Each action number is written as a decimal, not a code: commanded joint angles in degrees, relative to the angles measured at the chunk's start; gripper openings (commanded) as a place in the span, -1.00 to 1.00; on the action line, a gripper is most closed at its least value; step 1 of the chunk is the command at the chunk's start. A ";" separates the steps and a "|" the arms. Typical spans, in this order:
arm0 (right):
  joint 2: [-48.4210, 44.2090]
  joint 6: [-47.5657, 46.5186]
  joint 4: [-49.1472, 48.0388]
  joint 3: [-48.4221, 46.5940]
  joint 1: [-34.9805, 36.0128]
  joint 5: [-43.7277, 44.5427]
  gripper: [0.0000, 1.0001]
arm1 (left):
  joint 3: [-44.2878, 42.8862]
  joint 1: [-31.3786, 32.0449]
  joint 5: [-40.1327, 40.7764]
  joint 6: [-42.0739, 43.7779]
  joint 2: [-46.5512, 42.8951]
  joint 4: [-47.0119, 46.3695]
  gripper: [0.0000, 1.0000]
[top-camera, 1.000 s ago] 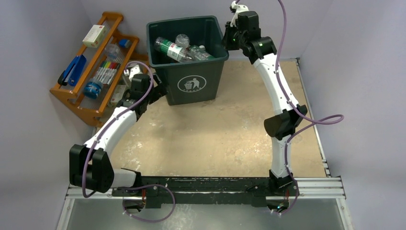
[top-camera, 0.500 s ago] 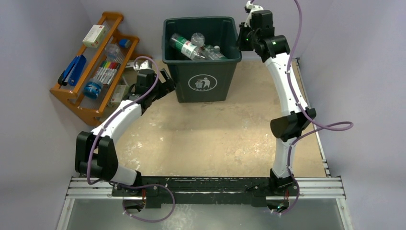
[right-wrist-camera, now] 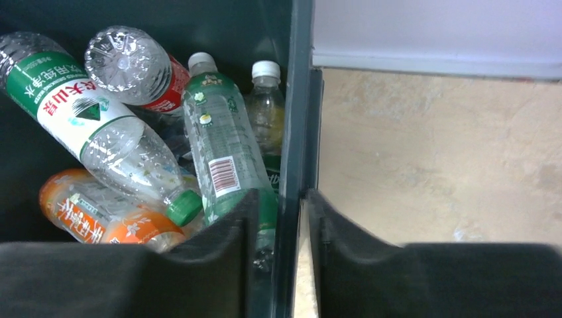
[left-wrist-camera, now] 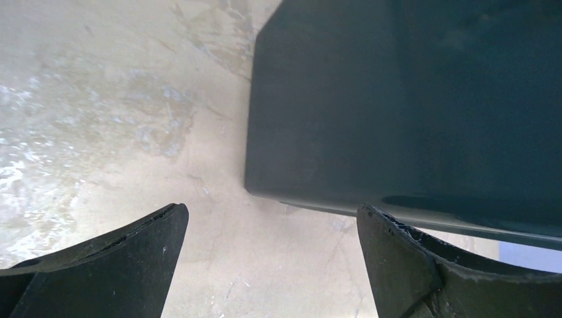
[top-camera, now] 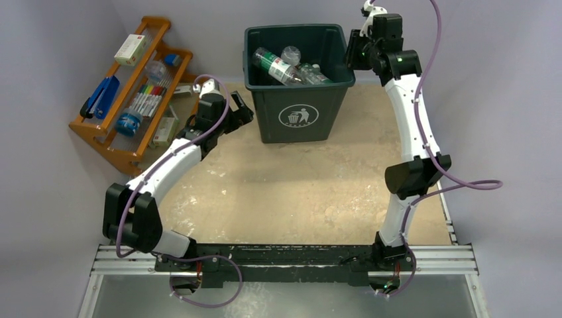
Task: Put the plastic bottles in the bin
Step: Adjust the trash bin at the center of the board, then reset both arms
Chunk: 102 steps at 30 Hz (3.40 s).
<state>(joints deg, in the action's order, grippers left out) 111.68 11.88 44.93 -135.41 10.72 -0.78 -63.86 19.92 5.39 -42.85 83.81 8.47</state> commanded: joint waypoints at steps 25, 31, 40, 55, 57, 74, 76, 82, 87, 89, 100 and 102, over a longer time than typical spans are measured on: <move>-46.95 1.91 -45.27 65.47 -5.44 15.76 1.00 | 11.18 -2.85 17.46 5.39 -19.81 2.73 0.99; -56.84 1.30 -64.56 91.73 -5.99 18.07 1.00 | 19.02 -2.96 21.48 11.50 -20.82 -3.97 0.99; -58.45 1.94 -84.58 114.21 -6.33 25.76 1.00 | 30.86 -3.19 27.48 22.27 -20.54 -16.80 0.99; -36.31 -1.11 -109.97 117.08 -9.06 33.42 1.00 | 42.43 -6.25 36.91 32.14 -9.76 -43.83 0.99; -35.13 -0.56 -110.06 116.28 -10.36 33.03 1.00 | 44.20 -6.47 35.29 33.98 -7.56 -49.10 0.99; -26.33 -4.98 -123.04 115.77 -14.15 31.95 1.00 | 40.66 -17.22 20.62 33.40 4.11 -58.93 0.99; -26.23 -5.77 -123.55 115.82 -14.15 30.62 1.00 | 42.52 -17.71 18.10 34.10 4.45 -63.20 0.99; -26.86 -5.81 -126.13 117.89 -14.15 28.04 1.00 | 45.31 -17.71 13.46 36.33 5.71 -69.88 0.99; -25.25 -8.90 -126.88 116.23 -14.15 25.54 1.00 | 47.89 -17.81 10.86 37.53 8.86 -77.35 0.99; -25.09 -9.61 -127.71 116.65 -14.15 23.70 1.00 | 47.72 -17.88 10.65 37.58 8.93 -76.75 0.99; -21.63 -10.84 -129.57 116.93 -13.97 18.19 1.00 | 46.86 -19.96 8.53 35.73 10.79 -77.29 0.99; -20.95 -11.12 -130.95 117.06 -13.97 17.93 1.00 | 46.78 -20.85 9.18 34.21 10.84 -77.17 0.99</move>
<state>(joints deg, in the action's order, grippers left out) 90.63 1.96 -81.69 -17.19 -3.33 18.39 -16.19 0.47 15.16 -6.48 94.41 -65.14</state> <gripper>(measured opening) 0.998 0.995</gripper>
